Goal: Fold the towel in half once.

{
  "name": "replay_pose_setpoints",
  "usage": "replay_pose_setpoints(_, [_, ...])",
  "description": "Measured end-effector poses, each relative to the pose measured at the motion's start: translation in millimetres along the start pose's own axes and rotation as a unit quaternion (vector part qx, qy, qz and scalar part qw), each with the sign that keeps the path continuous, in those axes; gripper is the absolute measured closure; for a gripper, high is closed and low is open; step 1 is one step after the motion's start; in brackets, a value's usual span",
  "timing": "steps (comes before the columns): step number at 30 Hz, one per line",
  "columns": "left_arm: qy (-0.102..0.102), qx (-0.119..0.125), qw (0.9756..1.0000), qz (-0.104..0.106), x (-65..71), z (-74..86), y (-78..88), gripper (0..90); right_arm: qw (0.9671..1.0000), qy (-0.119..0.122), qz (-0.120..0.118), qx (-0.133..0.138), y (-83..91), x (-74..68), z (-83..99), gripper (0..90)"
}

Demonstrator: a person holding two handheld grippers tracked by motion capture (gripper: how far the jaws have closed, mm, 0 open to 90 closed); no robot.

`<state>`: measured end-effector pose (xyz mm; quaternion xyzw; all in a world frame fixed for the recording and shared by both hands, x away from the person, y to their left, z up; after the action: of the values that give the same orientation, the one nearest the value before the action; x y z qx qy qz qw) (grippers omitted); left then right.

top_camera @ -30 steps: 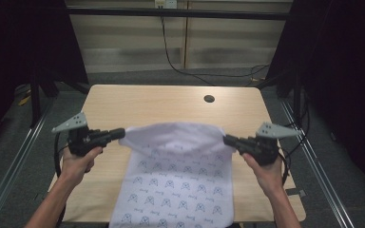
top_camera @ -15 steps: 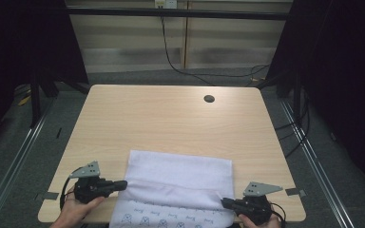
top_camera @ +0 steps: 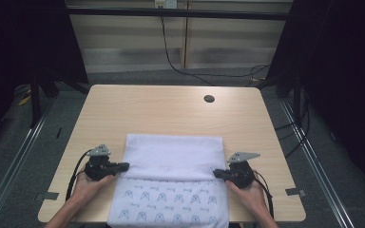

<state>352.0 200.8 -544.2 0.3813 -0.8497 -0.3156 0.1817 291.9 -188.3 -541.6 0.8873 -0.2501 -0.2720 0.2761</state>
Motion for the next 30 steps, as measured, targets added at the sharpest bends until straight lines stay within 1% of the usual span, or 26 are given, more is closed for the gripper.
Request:
replay_pose_setpoints(1, [-0.004,-0.001,0.9999,-0.012,-4.1,-5.3,-4.8,89.3,1.0,-0.003,0.001,0.003,-2.7,4.9,-4.4,89.0])
replay_pose_setpoints(2, [0.005,-0.001,0.9998,-0.019,-9.6,-11.4,-11.2,89.3,1.0,-0.007,0.0,0.007,-6.0,11.6,-9.8,89.1])
replay_pose_setpoints(3, [0.01,0.0,0.9997,-0.022,-13.3,-15.1,-15.2,89.3,0.9999,-0.009,0.003,0.008,-9.3,20.1,-16.3,89.1])
replay_pose_setpoints(4, [0.014,0.003,0.9995,-0.028,-18.9,-19.4,-20.2,89.3,0.9999,-0.013,0.005,0.008,-11.0,24.4,-19.9,89.1])
replay_pose_setpoints(5, [0.024,0.004,0.9993,-0.027,-23.1,-23.6,-25.4,89.3,0.9998,-0.014,0.01,0.009,-13.3,30.6,-24.6,89.1])
replay_pose_setpoints(6, [0.036,0.01,0.9988,-0.031,-27.8,-27.1,-30.0,89.3,0.9997,-0.017,0.013,0.012,-15.6,36.2,-29.0,89.1])
replay_pose_setpoints(7, [0.047,0.008,0.9984,-0.03,-33.4,-31.4,-35.0,89.3,0.9995,-0.021,0.014,0.018,-17.7,42.0,-33.0,89.1])
replay_pose_setpoints(8, [0.045,0.009,0.9984,-0.034,-36.0,-34.8,-38.2,89.3,0.9992,-0.028,0.016,0.022,-20.0,48.8,-37.6,89.1])
replay_pose_setpoints(9, [0.037,0.001,0.9986,-0.038,-39.8,-39.8,-42.2,89.3,0.9991,-0.029,0.021,0.024,-21.5,52.6,-40.6,89.0])
replay_pose_setpoints(10, [0.037,-0.002,0.9983,-0.045,-44.2,-45.0,-47.0,89.3,0.9989,-0.03,0.023,0.026,-23.8,58.1,-44.6,89.0])
replay_pose_setpoints(11, [0.046,-0.002,0.9977,-0.05,-47.2,-49.8,-52.0,89.3,0.9985,-0.037,0.026,0.029,-25.9,64.0,-49.4,89.0])
replay_pose_setpoints(12, [0.047,-0.004,0.9973,-0.056,-50.8,-54.6,-56.4,89.3,0.998,-0.045,0.034,0.03,-28.4,68.7,-53.7,89.0])
replay_pose_setpoints(14, [0.043,-0.008,0.9966,-0.07,-57.8,-64.5,-66.1,89.3,0.9976,-0.046,0.046,0.023,-32.6,77.0,-62.4,89.0])
replay_pose_setpoints(15, [0.042,-0.009,0.9966,-0.07,-60.8,-67.0,-68.9,89.3,0.9971,-0.05,0.052,0.022,-34.6,82.5,-67.4,89.0])
replay_pose_setpoints(16, [0.053,-0.008,0.996,-0.071,-63.1,-70.8,-73.0,89.3,0.9968,-0.053,0.055,0.023,-35.6,86.1,-69.7,89.0])
replay_pose_setpoints(18, [0.046,-0.013,0.9957,-0.079,-68.9,-78.0,-80.5,89.3,0.9958,-0.059,0.064,0.027,-38.1,94.7,-75.8,89.1])
replay_pose_setpoints(19, [0.047,-0.016,0.9951,-0.086,-69.9,-81.2,-83.5,89.2,0.9951,-0.061,0.072,0.029,-39.9,99.6,-79.8,89.1])
replay_pose_setpoints(21, [0.051,-0.012,0.9942,-0.094,-71.8,-85.1,-88.5,89.3,0.9939,-0.065,0.085,0.024,-42.0,105.3,-85.2,89.0])
replay_pose_setpoints(22, [0.067,-0.006,0.9933,-0.094,-72.9,-87.0,-91.3,89.3,0.9933,-0.065,0.094,0.022,-42.9,108.7,-87.9,89.0])
replay_pose_setpoints(24, [0.084,-0.002,0.9924,-0.091,-74.6,-88.4,-93.3,89.3,0.9917,-0.075,0.101,0.026,-44.0,114.2,-91.4,89.0])
replay_pose_setpoints(25, [0.09,-0.002,0.9922,-0.086,-75.6,-87.7,-92.8,89.2,0.9918,-0.07,0.104,0.024,-44.5,115.2,-92.3,89.0])
replay_pose_setpoints(26, [0.089,0.001,0.9924,-0.085,-75.4,-87.1,-91.2,89.3,0.9919,-0.069,0.104,0.021,-44.3,115.5,-92.7,88.9])
replay_pose_setpoints(27, [0.091,0.0,0.9927,-0.079,-75.4,-86.1,-88.6,89.3,0.9921,-0.069,0.102,0.025,-43.1,116.1,-92.6,88.9])
replay_pose_setpoints(28, [0.085,0.0,0.9932,-0.079,-75.6,-85.1,-86.1,89.4,0.9921,-0.072,0.098,0.031,-41.6,116.1,-92.2,88.9])
replay_pose_setpoints(29, [0.086,0.003,0.9933,-0.078,-75.7,-84.9,-82.4,89.3,0.9922,-0.072,0.092,0.043,-39.0,116.2,-92.8,89.0])
replay_pose_setpoints(30, [0.091,0.013,0.9933,-0.07,-76.2,-86.4,-76.5,89.3,0.9916,-0.076,0.086,0.06,-34.8,115.6,-94.5,88.9])
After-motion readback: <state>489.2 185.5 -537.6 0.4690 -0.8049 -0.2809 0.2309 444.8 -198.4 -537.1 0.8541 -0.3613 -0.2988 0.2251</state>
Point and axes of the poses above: each handheld gripper's, and its own axes: y roughly backward along the jaws, z roughly out of its underside, x roughly to its right, the point moved 6 cm from there along -y, roughly forward along the jaws, and after that the axes turned 15 degrees about -z, right-handed, at the moved point
